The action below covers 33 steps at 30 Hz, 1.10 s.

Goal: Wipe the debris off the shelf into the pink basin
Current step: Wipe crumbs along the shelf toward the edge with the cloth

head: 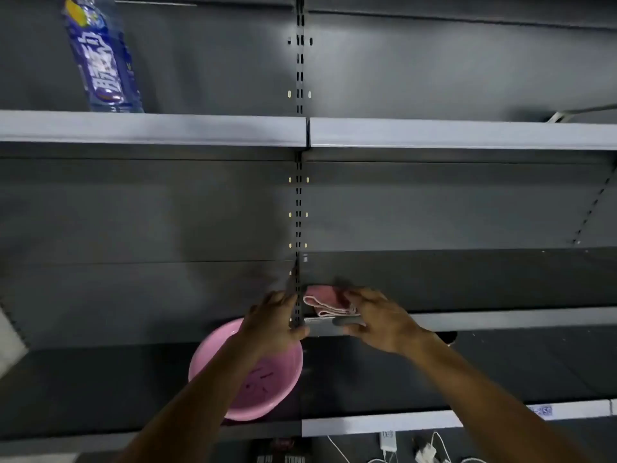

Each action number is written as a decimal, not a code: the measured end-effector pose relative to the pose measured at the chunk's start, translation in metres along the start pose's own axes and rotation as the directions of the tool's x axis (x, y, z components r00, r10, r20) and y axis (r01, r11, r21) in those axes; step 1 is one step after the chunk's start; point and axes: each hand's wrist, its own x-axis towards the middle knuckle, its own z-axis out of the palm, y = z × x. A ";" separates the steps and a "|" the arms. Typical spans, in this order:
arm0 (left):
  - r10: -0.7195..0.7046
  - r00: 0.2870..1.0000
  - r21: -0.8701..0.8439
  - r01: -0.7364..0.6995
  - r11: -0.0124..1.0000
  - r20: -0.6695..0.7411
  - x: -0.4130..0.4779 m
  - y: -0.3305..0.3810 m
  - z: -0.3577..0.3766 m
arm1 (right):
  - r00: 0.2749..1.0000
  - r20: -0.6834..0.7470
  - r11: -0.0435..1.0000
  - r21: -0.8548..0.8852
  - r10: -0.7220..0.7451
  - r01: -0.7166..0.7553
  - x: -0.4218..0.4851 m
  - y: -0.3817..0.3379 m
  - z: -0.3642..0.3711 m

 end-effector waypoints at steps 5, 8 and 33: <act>0.055 0.998 -0.041 -0.055 0.998 -0.001 0.025 -0.003 0.015 | 0.995 0.100 1.000 0.004 0.006 -0.006 0.032 -0.005 0.014; 0.136 0.989 -0.070 -0.140 0.988 -0.057 0.035 -0.001 0.020 | 0.991 0.131 0.999 -0.040 0.029 -0.023 0.048 -0.006 0.020; -0.097 0.972 -0.462 -0.013 0.887 -0.214 0.053 0.022 0.036 | 1.000 -0.014 0.998 0.066 -0.017 0.018 0.058 0.040 0.024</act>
